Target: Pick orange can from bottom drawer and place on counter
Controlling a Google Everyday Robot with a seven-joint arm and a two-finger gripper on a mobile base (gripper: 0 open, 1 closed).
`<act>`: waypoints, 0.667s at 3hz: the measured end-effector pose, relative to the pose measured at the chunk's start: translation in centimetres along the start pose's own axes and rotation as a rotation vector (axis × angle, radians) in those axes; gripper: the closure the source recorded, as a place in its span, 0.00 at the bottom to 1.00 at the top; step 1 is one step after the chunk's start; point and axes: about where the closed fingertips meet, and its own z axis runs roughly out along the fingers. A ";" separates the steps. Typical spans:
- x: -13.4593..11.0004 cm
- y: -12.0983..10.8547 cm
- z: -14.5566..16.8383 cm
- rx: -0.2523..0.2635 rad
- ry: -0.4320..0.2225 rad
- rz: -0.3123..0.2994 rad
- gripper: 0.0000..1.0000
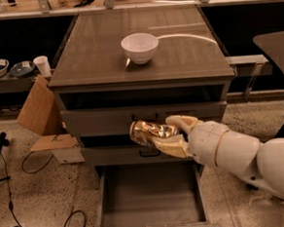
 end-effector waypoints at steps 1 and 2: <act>-2.8 -2.1 -1.2 0.037 -0.031 -0.014 1.00; -5.8 -6.5 -2.9 0.105 -0.093 -0.004 1.00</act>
Offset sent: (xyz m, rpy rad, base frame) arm 0.0441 -0.0681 0.1059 0.0766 -0.1484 -0.1257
